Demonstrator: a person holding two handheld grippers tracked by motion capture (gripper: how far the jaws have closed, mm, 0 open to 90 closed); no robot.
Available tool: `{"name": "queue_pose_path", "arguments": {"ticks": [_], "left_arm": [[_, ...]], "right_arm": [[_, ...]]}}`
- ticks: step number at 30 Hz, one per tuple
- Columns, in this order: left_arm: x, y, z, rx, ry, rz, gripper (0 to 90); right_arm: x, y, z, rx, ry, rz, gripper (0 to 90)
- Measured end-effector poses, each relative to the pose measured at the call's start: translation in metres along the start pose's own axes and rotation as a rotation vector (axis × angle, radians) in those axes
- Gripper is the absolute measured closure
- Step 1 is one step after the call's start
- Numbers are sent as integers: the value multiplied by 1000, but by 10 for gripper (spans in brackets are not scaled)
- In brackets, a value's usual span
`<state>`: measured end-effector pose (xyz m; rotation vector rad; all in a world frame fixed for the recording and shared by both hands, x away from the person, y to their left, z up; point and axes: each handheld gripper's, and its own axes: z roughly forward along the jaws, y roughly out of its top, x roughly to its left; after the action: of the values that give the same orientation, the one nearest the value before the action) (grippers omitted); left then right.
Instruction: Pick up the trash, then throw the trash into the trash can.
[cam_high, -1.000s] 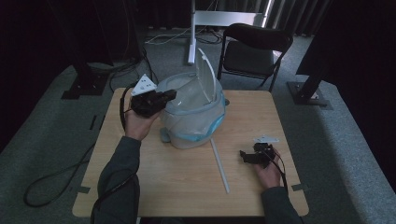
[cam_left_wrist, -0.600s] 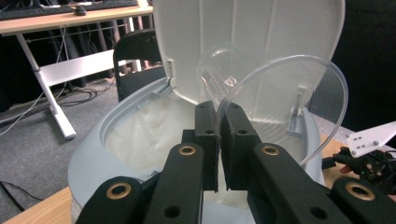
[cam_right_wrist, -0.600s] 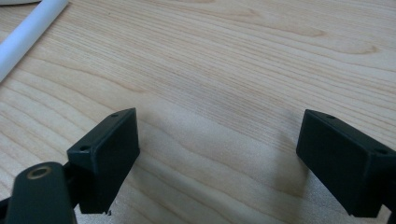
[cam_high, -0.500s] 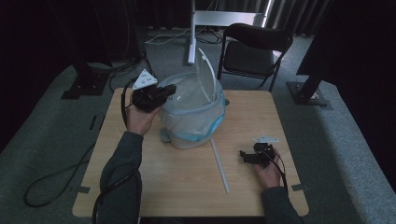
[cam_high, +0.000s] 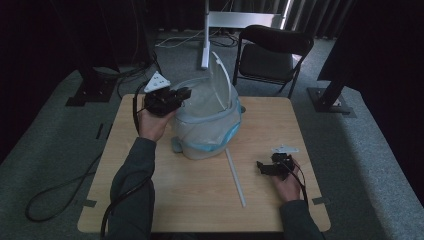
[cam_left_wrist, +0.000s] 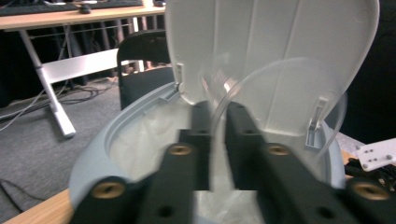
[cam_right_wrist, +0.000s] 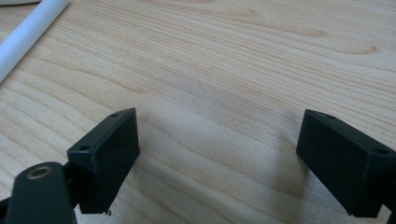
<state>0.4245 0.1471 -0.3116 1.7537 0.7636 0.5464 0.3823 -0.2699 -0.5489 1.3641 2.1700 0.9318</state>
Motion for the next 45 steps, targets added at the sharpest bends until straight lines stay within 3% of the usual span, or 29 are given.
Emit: {"name": "queue_pose_path", "arguments": {"ticks": [2, 11, 35, 45], "left_arm": [[3, -2, 1, -1, -10, -21, 665], [5, -5, -8, -17, -10, -40, 621], [-16, -10, -27, -59, -50, -33, 591], [-34, -11, -24, -55, -86, -8, 560]], "right_arm": [[0, 0, 0, 0, 0, 0, 121], [0, 0, 0, 0, 0, -1, 121], [0, 0, 0, 1, 0, -1, 121], [0, 0, 0, 1, 0, -2, 121]]}}
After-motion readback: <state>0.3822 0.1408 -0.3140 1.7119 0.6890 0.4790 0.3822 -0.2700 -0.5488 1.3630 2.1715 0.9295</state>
